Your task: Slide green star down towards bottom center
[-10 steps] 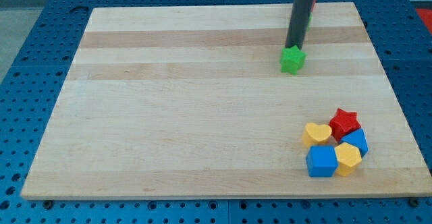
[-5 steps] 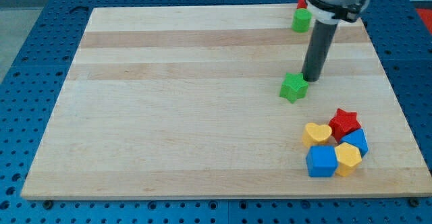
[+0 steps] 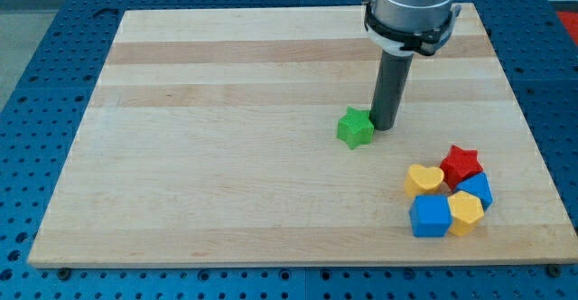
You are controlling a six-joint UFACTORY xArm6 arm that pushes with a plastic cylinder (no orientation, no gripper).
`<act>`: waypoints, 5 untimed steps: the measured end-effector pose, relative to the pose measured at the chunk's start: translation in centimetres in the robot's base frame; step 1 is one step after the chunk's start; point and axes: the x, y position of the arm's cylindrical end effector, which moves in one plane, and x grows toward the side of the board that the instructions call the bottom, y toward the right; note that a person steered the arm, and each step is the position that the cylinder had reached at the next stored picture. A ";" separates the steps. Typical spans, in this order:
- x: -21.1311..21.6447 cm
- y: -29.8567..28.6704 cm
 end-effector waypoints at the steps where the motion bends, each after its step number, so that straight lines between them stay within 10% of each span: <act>1: -0.7 -1.5; 5: 2.4 -5.5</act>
